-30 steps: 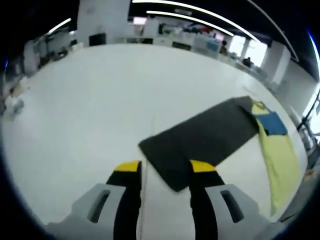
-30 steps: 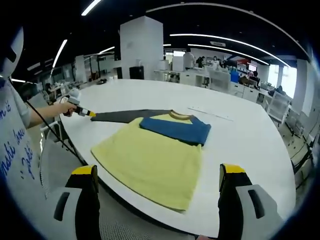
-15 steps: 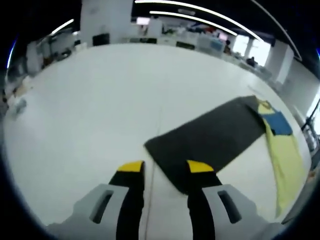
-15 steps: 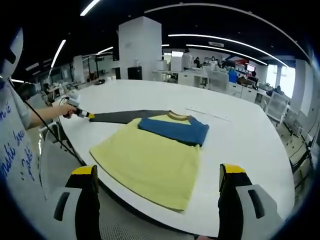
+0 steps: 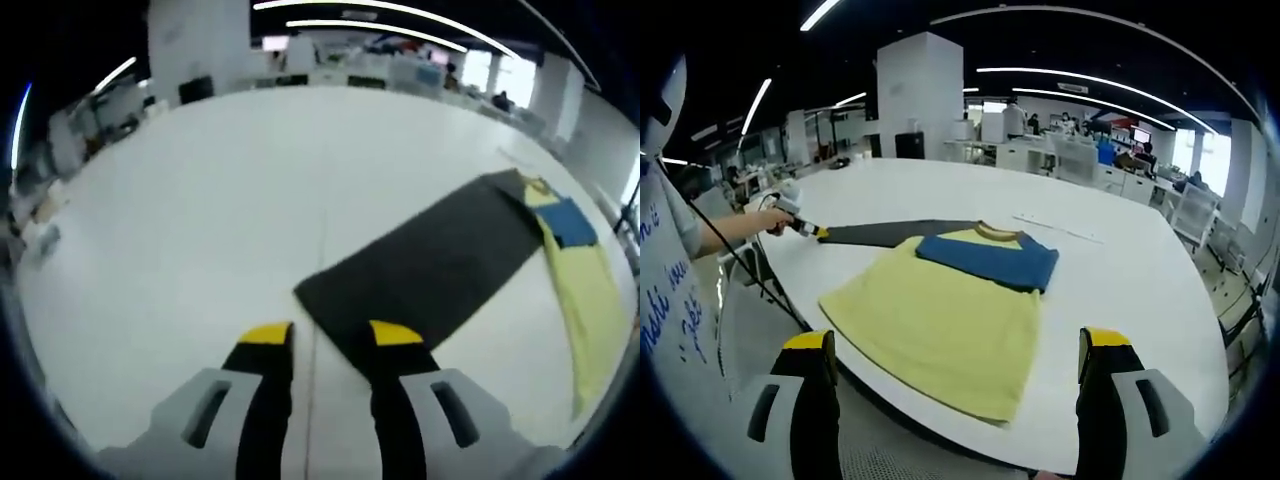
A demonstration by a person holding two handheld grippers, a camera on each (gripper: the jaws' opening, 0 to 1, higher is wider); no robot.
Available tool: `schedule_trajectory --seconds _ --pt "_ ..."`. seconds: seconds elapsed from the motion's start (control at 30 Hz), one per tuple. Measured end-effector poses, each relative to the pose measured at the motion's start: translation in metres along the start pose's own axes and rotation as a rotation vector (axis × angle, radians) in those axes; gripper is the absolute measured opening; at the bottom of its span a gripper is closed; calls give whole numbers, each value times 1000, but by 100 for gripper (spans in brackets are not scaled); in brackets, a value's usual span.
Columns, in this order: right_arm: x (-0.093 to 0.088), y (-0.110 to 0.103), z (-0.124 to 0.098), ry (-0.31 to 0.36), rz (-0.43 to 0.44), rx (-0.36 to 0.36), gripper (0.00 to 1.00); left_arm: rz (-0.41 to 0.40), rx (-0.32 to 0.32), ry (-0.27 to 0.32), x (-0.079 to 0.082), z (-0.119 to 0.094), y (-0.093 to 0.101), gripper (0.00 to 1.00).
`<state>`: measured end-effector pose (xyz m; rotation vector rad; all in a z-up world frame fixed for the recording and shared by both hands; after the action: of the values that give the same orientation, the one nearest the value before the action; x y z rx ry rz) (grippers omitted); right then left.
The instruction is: Fold the garment on the visible template until the final outline fits inside the template.
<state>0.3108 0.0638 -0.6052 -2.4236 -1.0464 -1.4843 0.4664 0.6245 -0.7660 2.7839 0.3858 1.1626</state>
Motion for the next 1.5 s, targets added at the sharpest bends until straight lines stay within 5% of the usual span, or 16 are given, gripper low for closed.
schedule_trajectory --seconds 0.23,0.63,1.03,1.5 --pt "2 1 0 8 0 -4 100 48 -28 -11 -2 0 11 12" --pt "-1 0 -2 13 8 -5 100 -2 -53 -11 -2 0 17 0" --pt "-2 -3 2 19 16 13 100 -18 -55 -11 1 0 18 0" --pt "-4 4 -3 36 31 3 100 18 -9 88 49 -11 23 0"
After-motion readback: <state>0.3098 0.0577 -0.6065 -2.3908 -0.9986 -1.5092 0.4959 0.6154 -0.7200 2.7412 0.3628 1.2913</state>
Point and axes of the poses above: the point that each gripper's makers call its tool centre point, and the gripper's own axes: z roughly forward along the fingers, y roughly to its right, x roughly out of its top, the point moved 2 cm from there along -z, roughly backward along the fingers, and after that the axes turned 14 degrees about -z, right-handed, at the moved point
